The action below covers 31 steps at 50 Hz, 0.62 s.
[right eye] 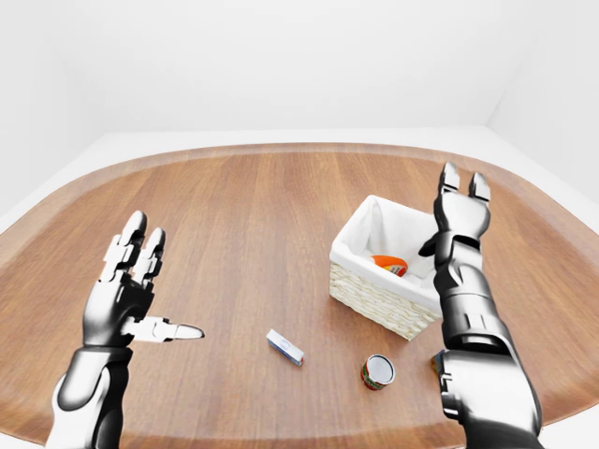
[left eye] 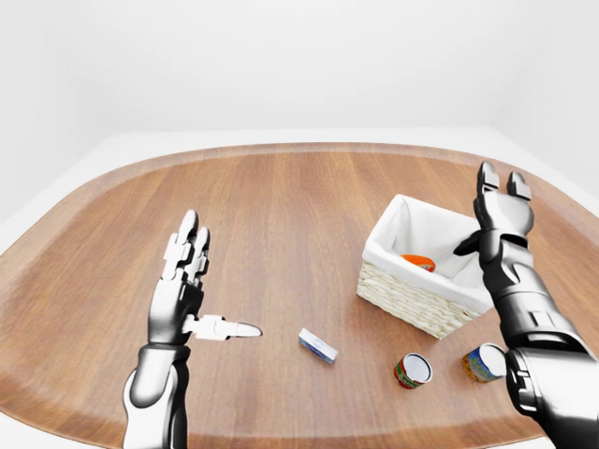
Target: Pick up the ketchup, and put it in the basket.
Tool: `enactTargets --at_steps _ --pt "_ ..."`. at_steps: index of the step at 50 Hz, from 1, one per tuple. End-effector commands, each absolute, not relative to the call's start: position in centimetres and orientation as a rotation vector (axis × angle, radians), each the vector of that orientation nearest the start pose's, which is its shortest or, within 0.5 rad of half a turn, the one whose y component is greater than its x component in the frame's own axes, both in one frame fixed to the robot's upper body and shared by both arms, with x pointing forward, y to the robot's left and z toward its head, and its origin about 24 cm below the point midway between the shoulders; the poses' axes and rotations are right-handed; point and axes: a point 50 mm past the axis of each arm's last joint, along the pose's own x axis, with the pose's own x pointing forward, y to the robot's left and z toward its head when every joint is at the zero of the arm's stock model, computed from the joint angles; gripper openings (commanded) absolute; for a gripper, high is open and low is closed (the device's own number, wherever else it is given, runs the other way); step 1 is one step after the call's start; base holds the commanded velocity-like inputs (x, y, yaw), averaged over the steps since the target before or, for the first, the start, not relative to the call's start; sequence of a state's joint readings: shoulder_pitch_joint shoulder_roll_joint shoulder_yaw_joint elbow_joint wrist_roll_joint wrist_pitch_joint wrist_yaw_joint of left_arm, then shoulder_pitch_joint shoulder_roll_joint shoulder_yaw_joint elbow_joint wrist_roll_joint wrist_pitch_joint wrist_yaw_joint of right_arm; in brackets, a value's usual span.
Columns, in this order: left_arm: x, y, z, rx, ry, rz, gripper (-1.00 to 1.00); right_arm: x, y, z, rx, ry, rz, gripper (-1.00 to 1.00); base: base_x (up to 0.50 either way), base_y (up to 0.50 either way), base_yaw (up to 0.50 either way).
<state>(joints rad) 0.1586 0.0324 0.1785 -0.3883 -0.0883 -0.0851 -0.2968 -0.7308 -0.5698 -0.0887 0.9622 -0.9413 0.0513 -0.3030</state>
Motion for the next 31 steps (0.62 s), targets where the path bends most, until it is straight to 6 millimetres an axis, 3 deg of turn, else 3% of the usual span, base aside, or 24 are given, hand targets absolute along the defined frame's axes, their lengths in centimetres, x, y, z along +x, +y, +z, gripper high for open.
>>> enactTargets --at_steps 1,7,16,31 --pt "21.0 18.9 10.7 0.055 -0.328 -0.098 1.0 34.0 -31.5 16.9 -1.386 0.026 -0.507 1.0 0.0 0.0 0.0" --pt "21.0 18.9 10.7 0.055 -0.33 -0.098 1.0 31.7 -29.5 19.9 -1.416 -0.087 -0.463 1.0 0.0 0.0 0.0" --pt "20.9 18.9 10.8 0.054 -0.332 -0.098 1.0 28.1 -26.6 22.7 -1.478 -0.182 -0.423 1.0 0.0 0.0 0.0" --pt "20.8 18.9 10.9 0.055 -0.333 -0.099 1.0 22.9 -24.6 24.9 -1.537 -0.226 -0.438 1.0 0.0 0.0 0.0"
